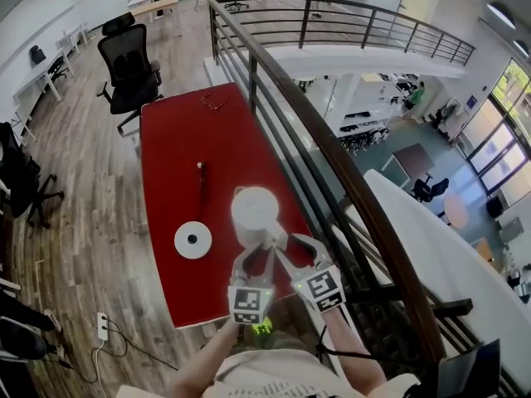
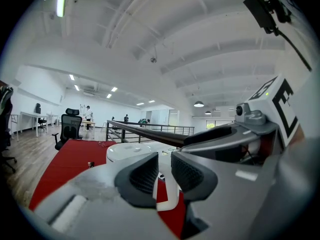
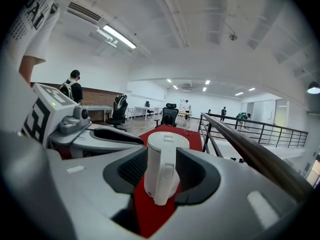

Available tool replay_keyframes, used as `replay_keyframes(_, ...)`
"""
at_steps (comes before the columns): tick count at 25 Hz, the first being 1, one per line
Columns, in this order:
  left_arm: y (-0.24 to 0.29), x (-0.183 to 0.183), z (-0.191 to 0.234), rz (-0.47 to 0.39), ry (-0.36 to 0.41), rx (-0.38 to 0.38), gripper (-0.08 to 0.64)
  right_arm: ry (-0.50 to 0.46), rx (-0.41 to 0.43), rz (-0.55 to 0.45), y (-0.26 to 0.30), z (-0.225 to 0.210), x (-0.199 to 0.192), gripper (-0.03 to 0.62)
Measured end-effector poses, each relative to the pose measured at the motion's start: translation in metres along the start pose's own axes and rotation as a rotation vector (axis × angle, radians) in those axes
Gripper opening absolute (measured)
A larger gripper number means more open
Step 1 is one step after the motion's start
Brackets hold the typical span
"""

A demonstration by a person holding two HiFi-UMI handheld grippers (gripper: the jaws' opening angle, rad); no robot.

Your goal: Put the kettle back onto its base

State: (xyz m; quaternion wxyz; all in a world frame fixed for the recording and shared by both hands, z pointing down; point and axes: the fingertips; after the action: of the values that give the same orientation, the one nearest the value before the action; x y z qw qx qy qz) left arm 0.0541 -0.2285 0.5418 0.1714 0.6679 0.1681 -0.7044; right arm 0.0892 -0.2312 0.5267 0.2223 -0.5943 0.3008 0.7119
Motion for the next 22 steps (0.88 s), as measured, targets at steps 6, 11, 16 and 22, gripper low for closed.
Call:
replay_keyframes(6,0.004,-0.019,-0.007,0.024,-0.002,-0.02,0.092,0.026,-0.006,0.044,-0.003,-0.002,-0.026,0.176)
replay_keyframes(11,0.001,-0.04,-0.003,0.049,0.015,-0.018,0.091,0.038,0.002,0.066,0.006,0.0,-0.047,0.178)
replay_keyframes(16,0.001,-0.048,0.002,0.06,0.006,-0.006,0.069,0.028,0.002,0.077,0.015,0.001,-0.054,0.184)
replay_keyframes(22,0.011,-0.053,0.005,0.072,0.032,-0.021,0.066,0.042,-0.011,0.1,0.026,-0.008,-0.065,0.187)
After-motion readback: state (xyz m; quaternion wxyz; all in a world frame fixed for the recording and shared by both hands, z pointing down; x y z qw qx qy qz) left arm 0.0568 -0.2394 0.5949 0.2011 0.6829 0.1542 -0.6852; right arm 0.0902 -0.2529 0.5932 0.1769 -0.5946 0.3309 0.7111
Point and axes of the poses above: the fingertips, and each gripper's own axes: y forward along the fingers, z to its left, x out of its top, and after that the axes turned 9 degrees about -z, right-handed
